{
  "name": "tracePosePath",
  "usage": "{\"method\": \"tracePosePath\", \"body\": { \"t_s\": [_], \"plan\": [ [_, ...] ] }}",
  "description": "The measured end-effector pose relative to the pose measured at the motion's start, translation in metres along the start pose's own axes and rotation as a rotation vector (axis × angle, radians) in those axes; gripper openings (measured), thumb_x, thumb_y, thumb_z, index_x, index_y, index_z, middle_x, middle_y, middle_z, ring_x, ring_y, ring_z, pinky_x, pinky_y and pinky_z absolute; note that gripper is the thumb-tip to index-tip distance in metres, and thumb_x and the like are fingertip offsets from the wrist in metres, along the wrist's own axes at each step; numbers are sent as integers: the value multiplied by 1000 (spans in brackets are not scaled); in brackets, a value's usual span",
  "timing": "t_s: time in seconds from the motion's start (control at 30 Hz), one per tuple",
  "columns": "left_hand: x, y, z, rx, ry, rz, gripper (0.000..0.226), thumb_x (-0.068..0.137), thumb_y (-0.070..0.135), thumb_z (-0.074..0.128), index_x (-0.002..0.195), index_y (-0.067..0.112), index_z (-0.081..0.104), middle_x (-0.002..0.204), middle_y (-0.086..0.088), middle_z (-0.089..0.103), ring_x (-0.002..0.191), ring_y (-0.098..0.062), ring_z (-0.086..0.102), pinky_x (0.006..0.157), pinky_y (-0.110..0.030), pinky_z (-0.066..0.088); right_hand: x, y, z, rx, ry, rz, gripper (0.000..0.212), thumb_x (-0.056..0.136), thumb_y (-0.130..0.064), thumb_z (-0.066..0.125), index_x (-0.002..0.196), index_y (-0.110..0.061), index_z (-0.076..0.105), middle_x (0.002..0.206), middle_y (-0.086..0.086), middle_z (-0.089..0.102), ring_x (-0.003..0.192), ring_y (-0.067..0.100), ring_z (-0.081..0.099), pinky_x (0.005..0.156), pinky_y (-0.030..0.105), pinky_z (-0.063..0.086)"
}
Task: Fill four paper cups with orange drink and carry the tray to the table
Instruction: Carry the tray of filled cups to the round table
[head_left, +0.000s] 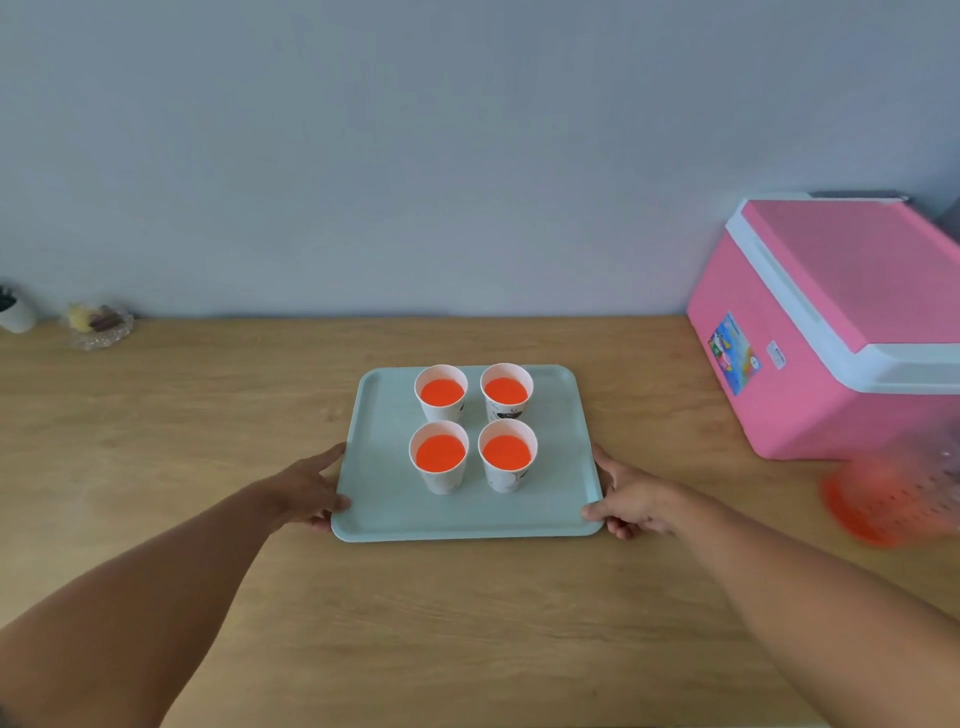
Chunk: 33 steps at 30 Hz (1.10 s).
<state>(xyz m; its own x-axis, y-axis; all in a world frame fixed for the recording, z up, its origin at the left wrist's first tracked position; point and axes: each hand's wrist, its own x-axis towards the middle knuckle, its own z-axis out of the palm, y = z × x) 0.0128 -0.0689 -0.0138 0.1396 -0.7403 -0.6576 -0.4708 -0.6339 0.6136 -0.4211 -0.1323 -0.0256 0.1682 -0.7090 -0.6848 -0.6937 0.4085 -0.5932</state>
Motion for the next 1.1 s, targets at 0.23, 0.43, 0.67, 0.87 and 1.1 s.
{"method": "tracePosePath", "body": {
  "t_s": [0.23,0.43,0.67,0.87,1.1],
  "plan": [
    [-25,-15,6,-35,-99,29,91,87,-8,68,155,39,30,86,-1,69,65,-15,72,57,-29,57,-56,33,34,99,59,26,112,90,5,73,163,-55,13,82,7,61,51,15,50,46,29,45],
    [-40,-22,19,-3,-192,103,93,86,-10,68,156,38,29,84,-7,69,73,-22,74,72,-41,63,-112,72,65,169,126,63,110,91,3,73,163,-53,10,83,10,63,52,16,52,51,32,45],
    [-53,-6,60,86,-329,195,92,88,-10,68,156,38,28,84,-8,65,67,-16,74,68,-38,63,-188,130,91,356,213,104,107,88,3,74,160,-57,22,75,5,56,57,17,46,53,30,44],
    [-57,28,116,202,-457,256,96,86,-8,71,157,37,26,94,-14,58,80,-24,71,72,-41,63,-249,192,99,501,326,194,113,87,0,80,162,-54,15,84,11,46,56,18,51,57,32,50],
    [-74,70,207,340,-612,340,97,85,-8,71,157,38,25,90,-16,64,85,-28,74,76,-44,63,-334,256,113,646,465,249,109,91,2,76,156,-61,16,82,9,45,56,17,47,59,31,50]
  ]
}}
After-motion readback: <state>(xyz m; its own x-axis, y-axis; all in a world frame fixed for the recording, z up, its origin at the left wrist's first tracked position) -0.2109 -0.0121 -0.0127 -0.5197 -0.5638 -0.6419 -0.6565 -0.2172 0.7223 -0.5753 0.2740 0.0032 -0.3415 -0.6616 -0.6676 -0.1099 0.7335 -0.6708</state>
